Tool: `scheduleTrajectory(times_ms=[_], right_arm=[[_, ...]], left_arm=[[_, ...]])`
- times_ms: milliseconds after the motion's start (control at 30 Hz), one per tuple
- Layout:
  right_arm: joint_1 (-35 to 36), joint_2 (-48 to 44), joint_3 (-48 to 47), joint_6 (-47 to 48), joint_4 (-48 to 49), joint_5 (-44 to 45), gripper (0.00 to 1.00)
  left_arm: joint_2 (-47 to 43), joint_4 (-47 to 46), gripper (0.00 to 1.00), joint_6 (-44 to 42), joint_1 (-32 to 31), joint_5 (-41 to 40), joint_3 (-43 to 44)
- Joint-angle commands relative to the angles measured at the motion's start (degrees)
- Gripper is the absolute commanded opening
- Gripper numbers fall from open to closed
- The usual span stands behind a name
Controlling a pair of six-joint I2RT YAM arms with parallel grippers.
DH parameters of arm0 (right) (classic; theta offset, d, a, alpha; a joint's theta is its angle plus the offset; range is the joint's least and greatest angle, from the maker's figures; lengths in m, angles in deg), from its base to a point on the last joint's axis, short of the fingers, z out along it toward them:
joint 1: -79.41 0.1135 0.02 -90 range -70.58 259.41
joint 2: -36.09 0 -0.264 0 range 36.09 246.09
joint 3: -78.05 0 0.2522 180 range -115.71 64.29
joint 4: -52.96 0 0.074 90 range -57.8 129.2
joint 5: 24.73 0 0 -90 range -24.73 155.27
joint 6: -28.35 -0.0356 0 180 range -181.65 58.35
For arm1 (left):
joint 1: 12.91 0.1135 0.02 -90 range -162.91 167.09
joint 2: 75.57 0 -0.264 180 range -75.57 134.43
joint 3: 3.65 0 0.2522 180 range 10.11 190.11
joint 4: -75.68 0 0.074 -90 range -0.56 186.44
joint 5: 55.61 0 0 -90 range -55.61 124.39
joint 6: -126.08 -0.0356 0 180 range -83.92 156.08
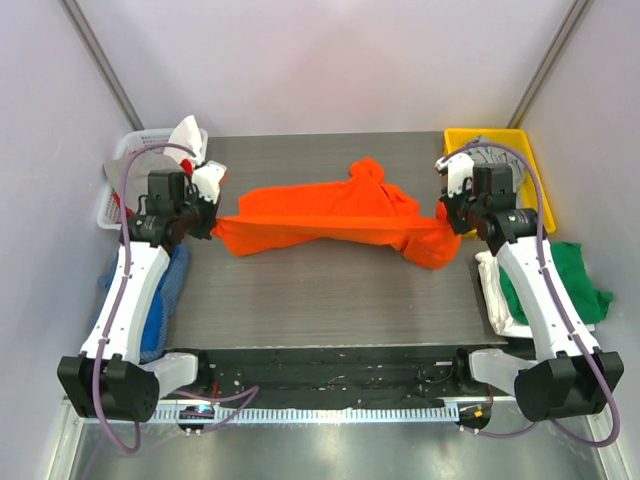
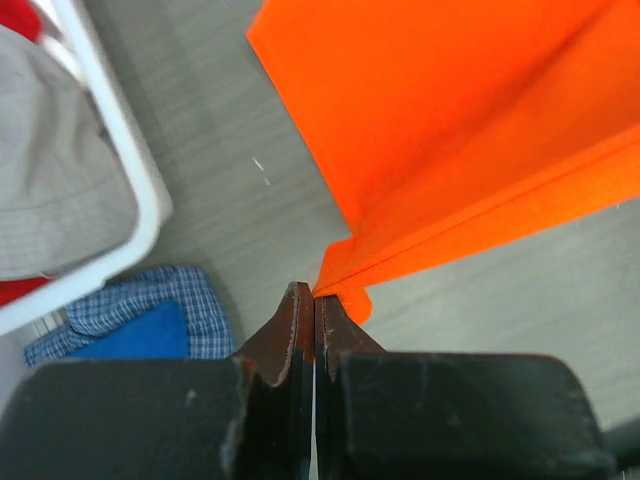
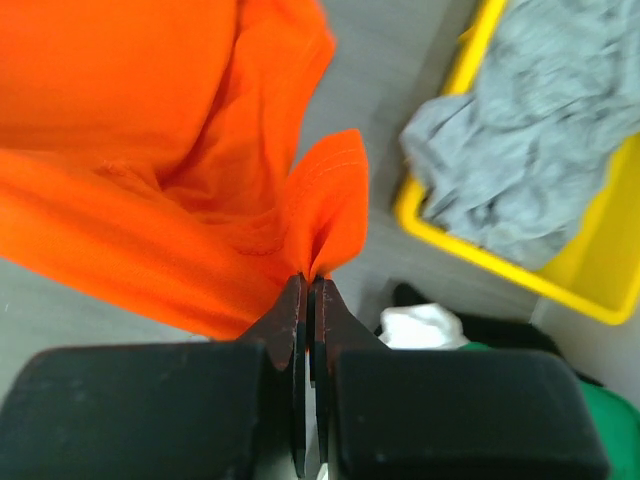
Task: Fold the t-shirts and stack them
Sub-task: Flatten the tshirt out
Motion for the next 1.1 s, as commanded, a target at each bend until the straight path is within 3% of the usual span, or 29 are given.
scheduleTrajectory(times_ms=[0,267,567,900,1067], right_arm=[[-0.7,-0.4,2.3,3.6,-5.4,-3.7,0.01],[1.4,4.3,2.4,9.5,-16.5,-10.4,0.01],[4.1,7.4,5.6,14.7,-26.0,-12.8,0.04],[4.9,8.0,9.7,18.2,-29.9,-13.3,0.43],[4.9,6.8,9.8,16.7,-27.0,-10.6,0.48]], left_arm=[[1.1,10.8,0.0,-6.8,1.2,1.2,2.6],[8.0,23.6,0.0,-14.4,0.4,0.9,6.2],[21.2,36.5,0.03,-16.1,-3.3,6.0,8.5],[28.9,38.8,0.16,-15.3,-7.8,2.7,6.6],[28.7,38.7,0.23,-15.4,-7.9,1.5,5.7]])
